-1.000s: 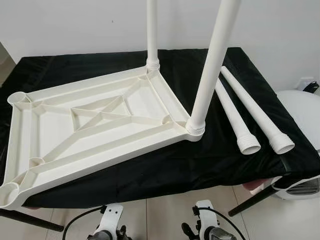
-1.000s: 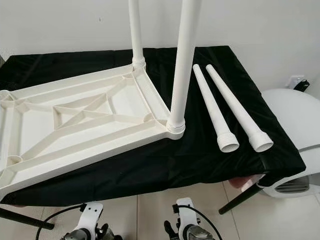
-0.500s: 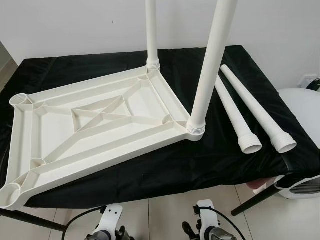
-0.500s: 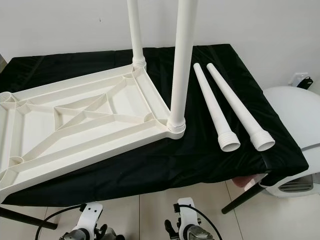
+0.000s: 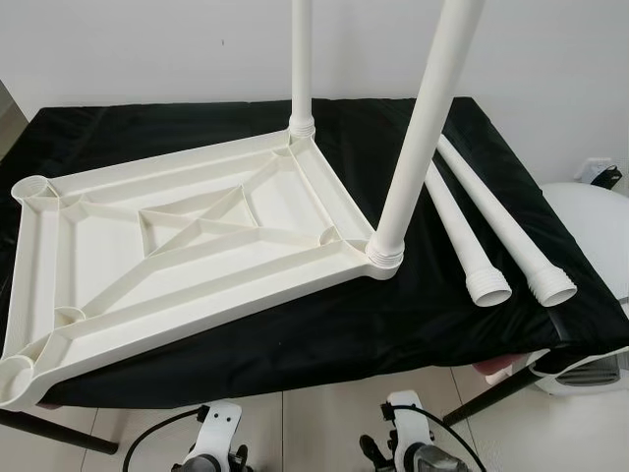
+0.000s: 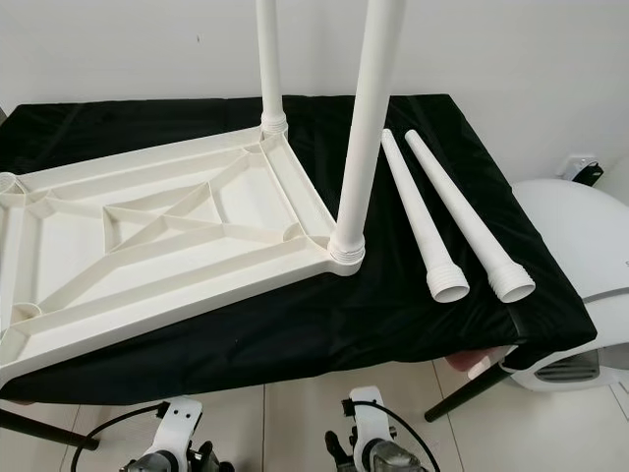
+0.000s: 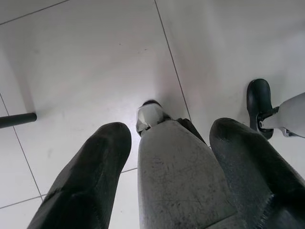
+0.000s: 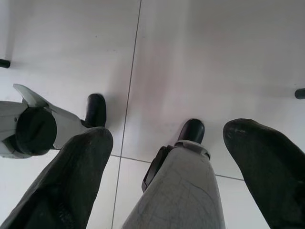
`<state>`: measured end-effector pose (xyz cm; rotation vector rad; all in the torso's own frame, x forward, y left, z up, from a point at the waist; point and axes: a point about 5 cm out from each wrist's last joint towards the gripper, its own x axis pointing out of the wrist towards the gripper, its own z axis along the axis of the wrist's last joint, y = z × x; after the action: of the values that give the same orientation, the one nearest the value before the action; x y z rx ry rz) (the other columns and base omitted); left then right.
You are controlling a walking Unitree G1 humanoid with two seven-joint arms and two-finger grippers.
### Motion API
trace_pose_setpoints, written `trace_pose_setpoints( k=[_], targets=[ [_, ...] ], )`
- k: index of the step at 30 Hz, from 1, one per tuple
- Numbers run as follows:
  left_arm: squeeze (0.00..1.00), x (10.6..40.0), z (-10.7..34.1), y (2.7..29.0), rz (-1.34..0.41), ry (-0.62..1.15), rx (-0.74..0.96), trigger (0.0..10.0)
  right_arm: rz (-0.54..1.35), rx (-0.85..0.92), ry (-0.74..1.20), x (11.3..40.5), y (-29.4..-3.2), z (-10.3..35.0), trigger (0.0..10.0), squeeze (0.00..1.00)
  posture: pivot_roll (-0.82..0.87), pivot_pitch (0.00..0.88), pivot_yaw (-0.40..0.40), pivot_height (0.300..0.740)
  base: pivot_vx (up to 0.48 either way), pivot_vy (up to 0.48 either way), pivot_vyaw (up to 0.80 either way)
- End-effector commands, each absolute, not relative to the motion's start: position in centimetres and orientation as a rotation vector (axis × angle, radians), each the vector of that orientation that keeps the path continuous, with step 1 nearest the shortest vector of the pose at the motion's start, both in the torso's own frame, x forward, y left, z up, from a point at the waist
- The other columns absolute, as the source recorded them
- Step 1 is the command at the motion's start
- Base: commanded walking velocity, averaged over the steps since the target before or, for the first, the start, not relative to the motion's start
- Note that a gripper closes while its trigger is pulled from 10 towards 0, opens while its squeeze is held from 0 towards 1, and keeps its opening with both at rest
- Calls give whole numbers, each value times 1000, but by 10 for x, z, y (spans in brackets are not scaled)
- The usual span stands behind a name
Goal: Building children table
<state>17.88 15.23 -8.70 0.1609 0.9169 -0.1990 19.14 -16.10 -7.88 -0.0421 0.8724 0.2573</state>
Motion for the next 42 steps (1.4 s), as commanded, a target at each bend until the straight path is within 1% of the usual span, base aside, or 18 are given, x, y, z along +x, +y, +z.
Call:
trace_pose_setpoints(
  k=[1,3,14,22,28,33,38,39,40,42],
  targets=[
    [0,170,-92,156,-176,958,165,10000,263,-42,894,189,-161,-81,10000,0,41,66,19,740,0,0,0],
    [0,168,-93,155,-170,964,152,10000,272,-53,897,188,-163,-81,10000,0,44,79,4,740,0,0,0],
    [0,164,-94,154,-174,973,148,10000,296,-74,906,187,-164,-81,10000,0,42,81,0,740,0,0,0],
    [0,163,-95,154,-167,977,143,10000,277,-56,903,188,-164,-81,10000,0,41,88,-5,740,0,0,0],
    [0,166,-93,156,-173,967,157,10000,293,-75,901,190,-165,-80,10000,0,48,78,-18,740,0,0,0],
    [0,168,-92,158,-194,961,182,10000,269,-66,893,192,-167,-79,10000,0,52,84,-30,740,0,0,0],
    [0,167,-92,165,-184,966,193,10000,270,-72,893,192,-168,-78,10000,0,54,86,-28,740,0,0,0],
    [0,162,-94,172,-142,984,182,10000,266,-68,894,192,-168,-79,10000,0,55,84,-27,740,0,0,0],
    [0,162,-94,172,-142,984,182,10000,266,-68,894,192,-168,-79,10000,0,55,84,-27,740,0,0,0],
    [0,158,-95,181,-104,992,175,10000,265,-68,896,191,-168,-79,10000,0,50,81,-23,740,0,0,0]
  ],
)
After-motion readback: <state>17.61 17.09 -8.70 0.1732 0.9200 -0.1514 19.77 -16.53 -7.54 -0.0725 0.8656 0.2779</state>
